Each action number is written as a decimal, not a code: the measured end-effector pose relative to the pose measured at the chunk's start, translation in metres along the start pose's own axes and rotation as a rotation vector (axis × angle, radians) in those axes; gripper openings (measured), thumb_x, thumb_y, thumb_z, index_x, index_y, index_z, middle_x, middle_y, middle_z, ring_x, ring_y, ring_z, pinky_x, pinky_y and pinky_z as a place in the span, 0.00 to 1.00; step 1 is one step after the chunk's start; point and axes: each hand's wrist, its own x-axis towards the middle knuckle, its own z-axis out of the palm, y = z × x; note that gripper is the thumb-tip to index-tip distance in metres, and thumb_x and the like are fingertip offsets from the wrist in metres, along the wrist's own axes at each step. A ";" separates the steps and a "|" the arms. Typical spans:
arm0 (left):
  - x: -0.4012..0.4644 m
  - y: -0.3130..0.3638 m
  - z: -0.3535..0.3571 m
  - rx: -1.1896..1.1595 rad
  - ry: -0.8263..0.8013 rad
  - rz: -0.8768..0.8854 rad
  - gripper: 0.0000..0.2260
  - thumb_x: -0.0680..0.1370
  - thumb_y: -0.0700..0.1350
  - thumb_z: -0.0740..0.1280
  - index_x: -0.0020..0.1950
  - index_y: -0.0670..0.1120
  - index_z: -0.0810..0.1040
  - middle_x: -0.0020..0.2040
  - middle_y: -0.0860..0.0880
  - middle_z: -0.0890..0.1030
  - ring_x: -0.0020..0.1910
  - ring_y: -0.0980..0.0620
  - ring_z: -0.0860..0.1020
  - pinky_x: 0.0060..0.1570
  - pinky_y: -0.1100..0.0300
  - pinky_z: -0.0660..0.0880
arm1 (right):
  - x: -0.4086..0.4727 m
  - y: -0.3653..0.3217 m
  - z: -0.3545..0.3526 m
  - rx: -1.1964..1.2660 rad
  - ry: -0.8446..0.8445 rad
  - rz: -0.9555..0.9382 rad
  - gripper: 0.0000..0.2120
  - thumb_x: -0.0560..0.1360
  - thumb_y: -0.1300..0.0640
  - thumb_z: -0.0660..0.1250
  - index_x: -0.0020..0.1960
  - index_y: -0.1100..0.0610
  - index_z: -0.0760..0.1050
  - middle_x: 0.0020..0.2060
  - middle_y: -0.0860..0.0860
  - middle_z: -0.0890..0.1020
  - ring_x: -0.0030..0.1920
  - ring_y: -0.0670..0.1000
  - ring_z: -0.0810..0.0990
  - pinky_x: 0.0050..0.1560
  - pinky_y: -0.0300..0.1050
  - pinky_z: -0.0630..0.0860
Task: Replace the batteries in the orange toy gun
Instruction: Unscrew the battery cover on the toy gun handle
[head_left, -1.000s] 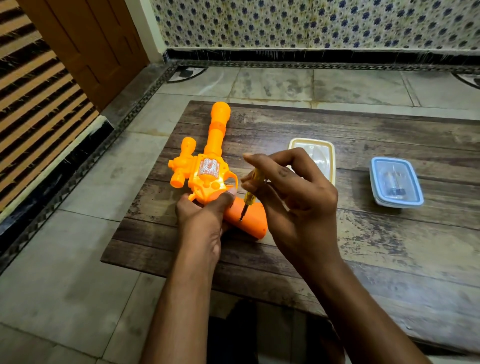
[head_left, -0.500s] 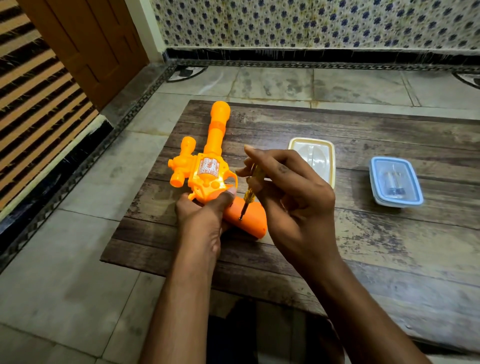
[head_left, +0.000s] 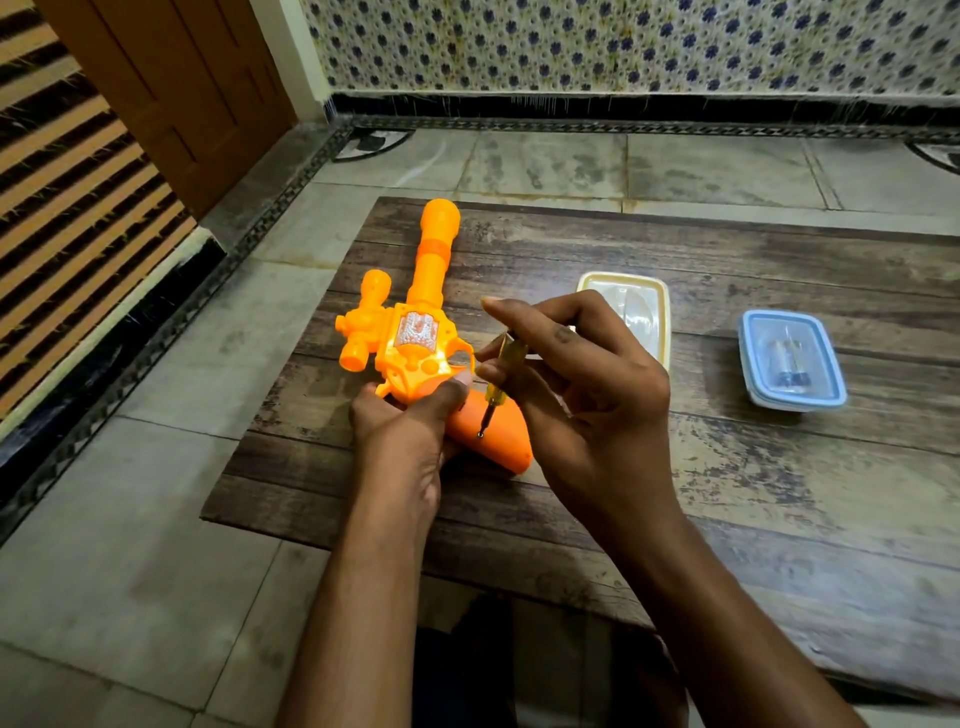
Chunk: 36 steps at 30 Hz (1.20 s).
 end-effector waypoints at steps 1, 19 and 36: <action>0.001 0.000 0.000 -0.005 0.004 0.001 0.29 0.69 0.32 0.78 0.68 0.38 0.75 0.59 0.36 0.83 0.54 0.36 0.84 0.50 0.33 0.82 | 0.000 0.000 -0.001 0.005 -0.008 0.002 0.18 0.76 0.70 0.71 0.66 0.65 0.79 0.49 0.59 0.79 0.50 0.59 0.84 0.48 0.56 0.82; 0.002 -0.001 -0.001 -0.007 -0.015 0.001 0.29 0.70 0.33 0.78 0.69 0.40 0.75 0.59 0.38 0.84 0.55 0.37 0.84 0.53 0.32 0.80 | -0.002 -0.001 0.000 -0.060 -0.021 -0.002 0.18 0.77 0.67 0.71 0.66 0.63 0.79 0.49 0.59 0.77 0.48 0.60 0.83 0.47 0.55 0.82; 0.002 0.000 -0.002 -0.024 -0.046 0.017 0.37 0.59 0.39 0.79 0.68 0.39 0.76 0.59 0.38 0.84 0.55 0.37 0.85 0.48 0.31 0.81 | -0.003 -0.001 -0.002 -0.077 -0.006 -0.060 0.16 0.76 0.74 0.70 0.63 0.66 0.80 0.48 0.60 0.79 0.49 0.61 0.84 0.47 0.54 0.83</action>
